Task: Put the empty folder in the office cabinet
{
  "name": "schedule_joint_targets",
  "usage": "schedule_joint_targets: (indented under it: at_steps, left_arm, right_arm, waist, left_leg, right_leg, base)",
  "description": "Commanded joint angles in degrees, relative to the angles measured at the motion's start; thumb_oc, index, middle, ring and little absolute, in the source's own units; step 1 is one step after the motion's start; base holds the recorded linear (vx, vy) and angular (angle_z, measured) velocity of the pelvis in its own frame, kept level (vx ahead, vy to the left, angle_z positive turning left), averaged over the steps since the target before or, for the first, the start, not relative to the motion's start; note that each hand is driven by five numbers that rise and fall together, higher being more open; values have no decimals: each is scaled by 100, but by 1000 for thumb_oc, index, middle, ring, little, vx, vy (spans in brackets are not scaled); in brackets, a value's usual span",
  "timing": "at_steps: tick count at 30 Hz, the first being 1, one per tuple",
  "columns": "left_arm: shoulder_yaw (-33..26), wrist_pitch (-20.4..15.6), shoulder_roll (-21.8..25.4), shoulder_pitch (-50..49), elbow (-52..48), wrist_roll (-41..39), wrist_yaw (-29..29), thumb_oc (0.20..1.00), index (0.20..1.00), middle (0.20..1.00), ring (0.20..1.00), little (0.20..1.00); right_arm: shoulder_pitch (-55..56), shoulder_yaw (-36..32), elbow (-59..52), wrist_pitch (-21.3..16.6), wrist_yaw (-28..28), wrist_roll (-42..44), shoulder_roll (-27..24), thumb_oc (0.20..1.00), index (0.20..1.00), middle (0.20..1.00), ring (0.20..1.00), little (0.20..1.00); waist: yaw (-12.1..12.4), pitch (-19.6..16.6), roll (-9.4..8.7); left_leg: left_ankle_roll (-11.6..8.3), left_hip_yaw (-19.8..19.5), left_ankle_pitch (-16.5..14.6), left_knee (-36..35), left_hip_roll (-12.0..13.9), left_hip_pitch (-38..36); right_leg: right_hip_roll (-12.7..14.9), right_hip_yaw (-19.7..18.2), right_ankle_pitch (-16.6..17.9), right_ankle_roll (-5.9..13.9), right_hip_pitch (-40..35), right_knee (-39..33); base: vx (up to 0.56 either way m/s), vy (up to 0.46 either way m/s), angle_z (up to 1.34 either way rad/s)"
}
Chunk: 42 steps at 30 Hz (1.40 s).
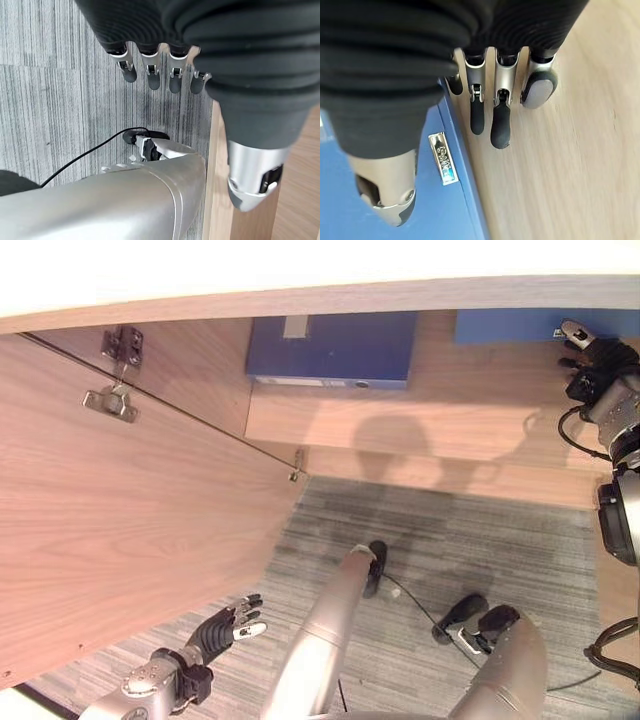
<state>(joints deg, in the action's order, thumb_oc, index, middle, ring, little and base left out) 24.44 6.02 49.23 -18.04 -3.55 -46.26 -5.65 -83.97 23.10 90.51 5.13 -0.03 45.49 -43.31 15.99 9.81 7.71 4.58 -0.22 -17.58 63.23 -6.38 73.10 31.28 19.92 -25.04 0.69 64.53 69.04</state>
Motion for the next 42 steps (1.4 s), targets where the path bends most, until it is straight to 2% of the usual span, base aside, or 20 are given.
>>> schedule_joint_targets:
  at_steps: [1,6,13,14,17,20,21,22,24,27,31,34,37,42]
  left_arm:
    - [-225,-89,7,17,-211,44,128,1000,1000,1000,1000,1000]
    - [-252,-166,-138,95,-168,-33,359,1000,1000,1000,1000,1000]
    - [-363,-250,-316,18,-156,-186,572,1000,1000,1000,1000,1000]
    - [-459,-284,-401,-50,-137,-229,668,1000,1000,1000,1000,1000]
    - [-521,-295,-486,-100,-129,-265,759,1000,1000,1000,1000,1000]
    - [-598,-342,-605,-176,-202,-370,903,1000,1000,1000,1000,1000]
    - [-596,-341,-600,-184,-204,-370,904,1000,1000,1000,1000,1000]
    - [-603,-345,-628,-197,-213,-355,917,1000,1000,1000,1000,1000]
    - [-593,-346,-637,-211,-231,-354,908,1000,1000,1000,1000,1000]
    - [-591,-360,-650,-246,-275,-325,904,1000,1000,1000,1000,1000]
    - [-615,-367,-643,-273,-353,-306,920,1000,1000,1000,1000,1000]
    - [-705,-382,-710,-329,-381,-236,967,1000,1000,1000,1000,1000]
    - [-741,-382,-770,-377,-401,-188,989,1000,1000,1000,1000,1000]
    - [-775,-383,-799,-399,-397,-151,1016,1000,1000,1000,1000,1000]
  right_arm:
    - [279,-120,82,94,-356,529,-28,1000,1000,1000,1000,1000]
    - [309,-136,-365,-104,-473,1167,488,1000,1000,1000,1000,1000]
    - [506,-12,-1076,-452,-700,1495,920,1000,1000,1000,1000,1000]
    - [739,39,-1657,-579,-796,1555,1129,1000,1000,1000,1000,1000]
    - [1051,35,-2402,-742,-924,1616,1318,1000,1000,1000,1000,1000]
    - [1851,-79,-4508,-1145,-1139,1680,1513,1000,1000,1000,1000,1000]
    - [1901,-90,-4573,-1140,-1173,1666,1511,1000,1000,1000,1000,1000]
    - [2218,-141,-5292,-1248,-1175,1644,1426,1000,1000,1000,1000,1000]
    - [2481,-197,-5716,-1275,-1207,1595,1359,1000,1000,1000,1000,1000]
    - [3125,-320,-6704,-1382,-1174,1503,1042,1000,1000,1000,1000,1000]
    - [3641,-519,-7378,-1434,-1192,1488,958,1000,1000,1000,1000,1000]
    - [4410,-833,-8411,-1583,-1160,1408,878,1000,1000,1000,1000,1000]
    - [4835,-1019,-8750,-1625,-1177,1337,898,1000,1000,1000,1000,1000]
    - [4935,-1053,-8830,-1602,-1222,1254,842,1000,1000,1000,1000,1000]
  waist:
    - [174,447,71]
    - [53,547,22]
    - [-133,655,-79]
    - [-242,714,-135]
    - [-362,769,-185]
    - [-557,890,-264]
    - [-558,881,-267]
    - [-613,915,-289]
    - [-630,920,-295]
    - [-665,957,-312]
    - [-671,978,-314]
    - [-683,1007,-307]
    - [-693,1030,-312]
    - [-694,1023,-321]
  left_leg:
    - [230,322,-440,13,484,-104]
    - [208,363,-412,-43,527,-88]
    - [194,395,-402,-33,591,-71]
    - [184,408,-406,-38,632,-74]
    - [172,425,-394,-70,657,-80]
    - [161,411,-379,-114,685,-82]
    - [162,412,-373,-120,681,-85]
    - [164,416,-372,-122,686,-80]
    - [166,421,-372,-129,688,-76]
    - [176,399,-374,-111,677,-45]
    - [195,383,-385,-69,663,-12]
    - [212,388,-387,-38,646,31]
    - [231,394,-383,-14,629,69]
    - [243,414,-396,32,639,130]
  right_leg:
    - [-146,-144,281,-299,-205,-590]
    - [-237,-157,344,-308,-185,-682]
    - [-324,-174,426,-326,-174,-764]
    - [-368,-186,456,-333,-170,-795]
    - [-398,-163,485,-331,-187,-835]
    - [-443,-138,546,-346,-198,-900]
    - [-440,-138,549,-347,-200,-902]
    - [-434,-128,547,-357,-185,-900]
    - [-430,-132,541,-358,-177,-892]
    - [-394,-140,531,-367,-131,-840]
    - [-359,-159,510,-378,-102,-786]
    - [-320,-179,497,-381,-58,-741]
    - [-301,-201,487,-384,-10,-697]
    - [-279,-223,490,-385,55,-655]
  base:
    - [-9,11,-3]
    - [-16,21,-7]
    - [-9,26,-12]
    - [-5,40,-11]
    - [-11,27,-16]
    - [-10,19,-8]
    - [1,20,-6]
    - [3,8,-6]
    - [3,5,-2]
    - [0,0,0]
    - [0,0,0]
    - [0,0,0]
    - [6,6,2]
    - [1,2,1]
